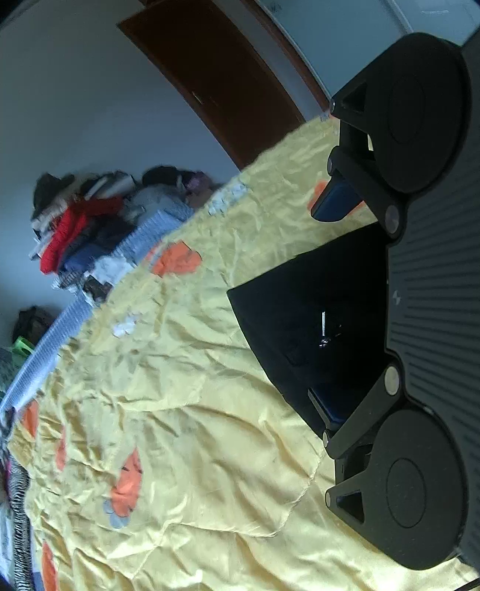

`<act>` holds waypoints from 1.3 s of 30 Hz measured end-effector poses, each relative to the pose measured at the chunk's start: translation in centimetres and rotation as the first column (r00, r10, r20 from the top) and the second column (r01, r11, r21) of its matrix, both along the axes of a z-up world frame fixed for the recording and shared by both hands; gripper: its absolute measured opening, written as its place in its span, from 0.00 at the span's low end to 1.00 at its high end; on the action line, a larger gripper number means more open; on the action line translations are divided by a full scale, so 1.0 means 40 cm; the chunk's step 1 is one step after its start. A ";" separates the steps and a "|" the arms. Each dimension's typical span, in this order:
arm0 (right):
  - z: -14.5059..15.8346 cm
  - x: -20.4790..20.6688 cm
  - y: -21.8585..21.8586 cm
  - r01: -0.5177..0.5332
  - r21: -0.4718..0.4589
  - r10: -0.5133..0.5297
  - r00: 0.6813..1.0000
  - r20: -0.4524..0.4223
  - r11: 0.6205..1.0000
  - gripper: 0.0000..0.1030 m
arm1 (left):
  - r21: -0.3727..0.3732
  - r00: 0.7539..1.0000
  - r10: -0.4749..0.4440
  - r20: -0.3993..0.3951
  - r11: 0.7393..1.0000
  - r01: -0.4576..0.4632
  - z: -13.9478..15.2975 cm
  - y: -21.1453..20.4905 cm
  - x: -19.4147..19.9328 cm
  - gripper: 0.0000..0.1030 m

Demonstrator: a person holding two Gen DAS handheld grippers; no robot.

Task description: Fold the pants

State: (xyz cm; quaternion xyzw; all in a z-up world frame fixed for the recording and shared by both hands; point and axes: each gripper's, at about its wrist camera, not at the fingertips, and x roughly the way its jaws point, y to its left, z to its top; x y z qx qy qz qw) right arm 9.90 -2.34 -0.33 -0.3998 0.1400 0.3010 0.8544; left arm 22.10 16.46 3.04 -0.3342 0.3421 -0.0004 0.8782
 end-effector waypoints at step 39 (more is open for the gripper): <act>-0.033 -0.310 -0.030 -0.011 0.186 0.058 0.967 -0.246 0.983 0.14 | 0.419 0.998 -0.063 0.014 0.906 0.051 -0.040 -0.041 -0.430 0.33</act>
